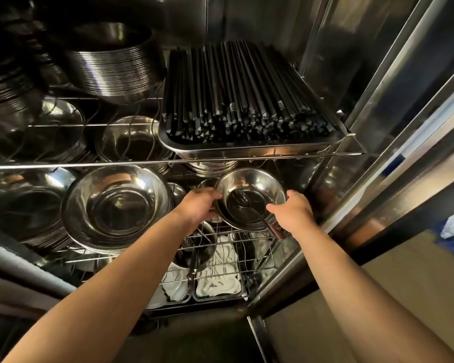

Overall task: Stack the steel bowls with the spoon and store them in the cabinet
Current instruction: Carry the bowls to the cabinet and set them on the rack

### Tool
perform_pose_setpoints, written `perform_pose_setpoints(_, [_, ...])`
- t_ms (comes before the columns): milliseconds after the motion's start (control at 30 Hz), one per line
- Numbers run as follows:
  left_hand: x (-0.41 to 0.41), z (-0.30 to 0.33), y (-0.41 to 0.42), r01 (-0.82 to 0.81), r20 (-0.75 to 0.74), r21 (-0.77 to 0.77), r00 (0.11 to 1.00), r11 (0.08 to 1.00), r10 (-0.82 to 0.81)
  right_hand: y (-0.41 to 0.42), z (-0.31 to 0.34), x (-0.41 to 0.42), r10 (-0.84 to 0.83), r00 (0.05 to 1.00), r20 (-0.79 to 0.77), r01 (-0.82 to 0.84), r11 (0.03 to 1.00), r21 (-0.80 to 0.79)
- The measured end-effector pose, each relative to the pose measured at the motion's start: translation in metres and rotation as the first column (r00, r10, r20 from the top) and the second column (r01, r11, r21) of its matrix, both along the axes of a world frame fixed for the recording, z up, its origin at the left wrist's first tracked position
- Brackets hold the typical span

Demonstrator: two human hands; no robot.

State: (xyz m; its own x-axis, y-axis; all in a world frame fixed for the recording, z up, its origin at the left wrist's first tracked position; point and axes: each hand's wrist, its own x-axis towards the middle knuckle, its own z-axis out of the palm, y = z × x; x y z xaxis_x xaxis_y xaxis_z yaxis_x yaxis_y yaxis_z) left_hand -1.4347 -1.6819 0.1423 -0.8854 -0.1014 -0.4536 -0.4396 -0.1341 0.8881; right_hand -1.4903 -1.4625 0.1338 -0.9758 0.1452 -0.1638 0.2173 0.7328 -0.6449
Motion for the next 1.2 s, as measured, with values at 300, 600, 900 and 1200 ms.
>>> perform_pose_setpoints(300, [0.017,-0.005,0.008,0.031,-0.083,-0.337,0.995,0.941,-0.062,-0.003,0.011,0.011,0.15,0.982,-0.118,-0.129,0.977,0.169])
perform_pose_setpoints(600, [0.092,-0.035,-0.003,0.126,-0.044,-0.922,0.905,0.365,-0.423,-0.02,0.017,0.029,0.424,0.896,-0.133,-0.365,0.872,0.326])
perform_pose_setpoints(900, [0.149,-0.072,-0.019,0.084,0.127,-0.988,0.917,-0.127,-0.378,-0.032,0.018,0.041,0.491,0.871,-0.034,-0.39,0.731,0.56])
perform_pose_setpoints(1200, [0.153,-0.077,-0.023,0.124,0.182,-0.972,0.934,-0.2,-0.307,-0.032,0.018,0.043,0.516,0.853,-0.077,-0.393,0.733,0.555])
